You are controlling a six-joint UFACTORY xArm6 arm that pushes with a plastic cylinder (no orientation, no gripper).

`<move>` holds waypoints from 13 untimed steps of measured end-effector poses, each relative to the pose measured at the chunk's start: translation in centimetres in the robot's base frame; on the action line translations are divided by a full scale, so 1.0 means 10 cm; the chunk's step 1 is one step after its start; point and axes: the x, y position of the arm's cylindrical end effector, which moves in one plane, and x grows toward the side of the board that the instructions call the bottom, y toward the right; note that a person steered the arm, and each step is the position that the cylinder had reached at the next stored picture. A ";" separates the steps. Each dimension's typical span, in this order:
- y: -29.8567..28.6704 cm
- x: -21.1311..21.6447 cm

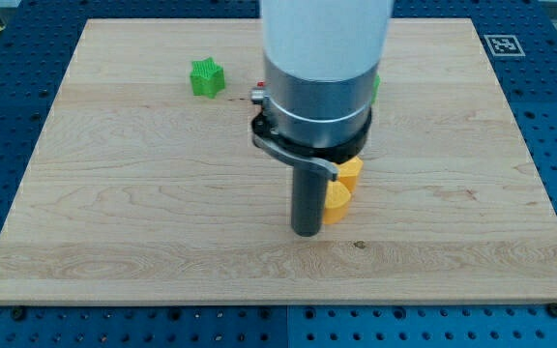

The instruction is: Slightly move down the green circle

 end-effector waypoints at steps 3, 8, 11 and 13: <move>0.26 0.08; 1.50 -1.18; 0.80 -2.56; 0.70 -2.25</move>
